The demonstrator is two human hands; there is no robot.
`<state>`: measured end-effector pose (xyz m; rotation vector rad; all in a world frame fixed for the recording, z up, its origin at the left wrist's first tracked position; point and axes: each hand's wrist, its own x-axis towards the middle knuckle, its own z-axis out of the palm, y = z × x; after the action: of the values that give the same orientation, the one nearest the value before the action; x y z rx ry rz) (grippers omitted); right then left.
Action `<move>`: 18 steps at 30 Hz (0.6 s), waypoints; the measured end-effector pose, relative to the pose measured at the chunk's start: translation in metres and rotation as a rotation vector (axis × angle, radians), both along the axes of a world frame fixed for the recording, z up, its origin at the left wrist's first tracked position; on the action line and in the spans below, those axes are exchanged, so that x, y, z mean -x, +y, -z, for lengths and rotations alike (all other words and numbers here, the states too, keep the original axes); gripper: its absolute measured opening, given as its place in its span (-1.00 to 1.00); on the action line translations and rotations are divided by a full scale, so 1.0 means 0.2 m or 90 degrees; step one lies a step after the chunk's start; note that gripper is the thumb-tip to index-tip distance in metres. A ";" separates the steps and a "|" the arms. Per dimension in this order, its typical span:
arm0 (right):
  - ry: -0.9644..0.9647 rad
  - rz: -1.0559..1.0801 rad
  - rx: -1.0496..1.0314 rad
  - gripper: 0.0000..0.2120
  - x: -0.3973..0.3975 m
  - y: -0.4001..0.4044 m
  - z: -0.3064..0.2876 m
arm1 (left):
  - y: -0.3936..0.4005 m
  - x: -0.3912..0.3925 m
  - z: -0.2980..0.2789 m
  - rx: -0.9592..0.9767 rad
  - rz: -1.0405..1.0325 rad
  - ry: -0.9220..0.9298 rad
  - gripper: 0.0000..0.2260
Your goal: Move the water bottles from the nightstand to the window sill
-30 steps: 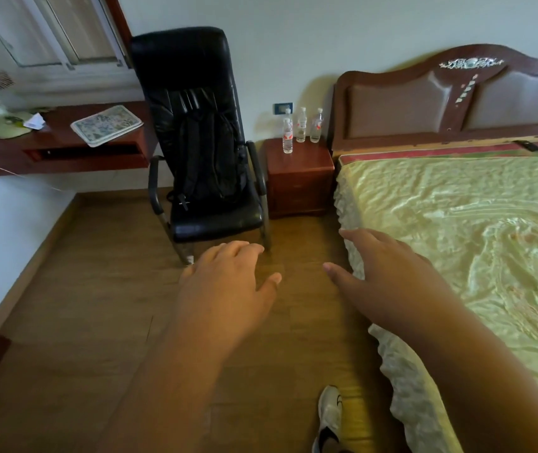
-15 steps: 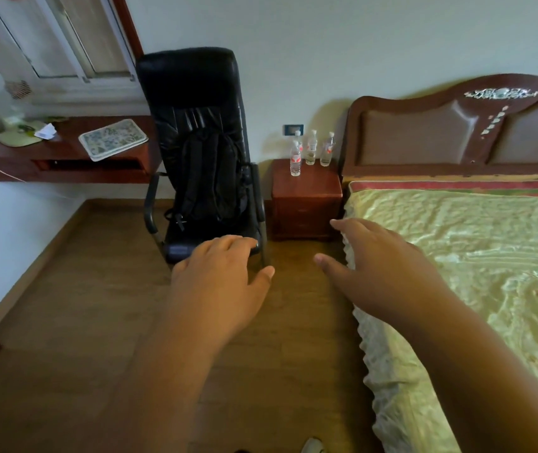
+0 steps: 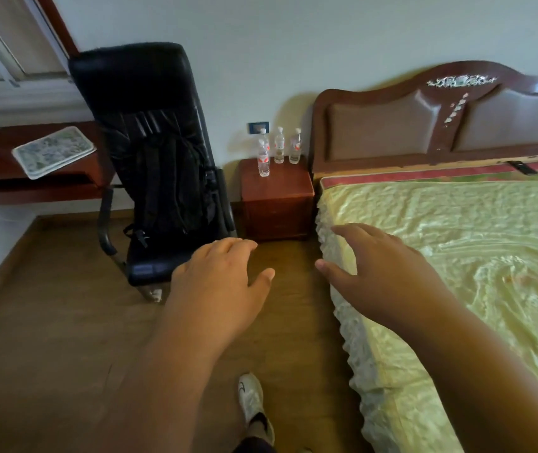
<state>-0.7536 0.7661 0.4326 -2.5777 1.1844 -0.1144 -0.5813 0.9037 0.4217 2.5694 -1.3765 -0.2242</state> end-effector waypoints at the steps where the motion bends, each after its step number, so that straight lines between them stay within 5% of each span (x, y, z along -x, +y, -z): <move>1: 0.007 0.008 -0.001 -0.34 -0.01 -0.03 0.01 | -0.05 -0.02 0.01 -0.003 0.009 0.003 -0.46; 18: 0.028 0.088 0.027 -0.34 -0.69 -0.54 0.00 | -0.67 -0.80 0.06 0.036 0.064 0.015 -0.47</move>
<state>-0.6158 0.6576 0.4321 -2.5449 1.3907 -0.1157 -0.4212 0.7697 0.4104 2.4473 -1.4846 -0.2275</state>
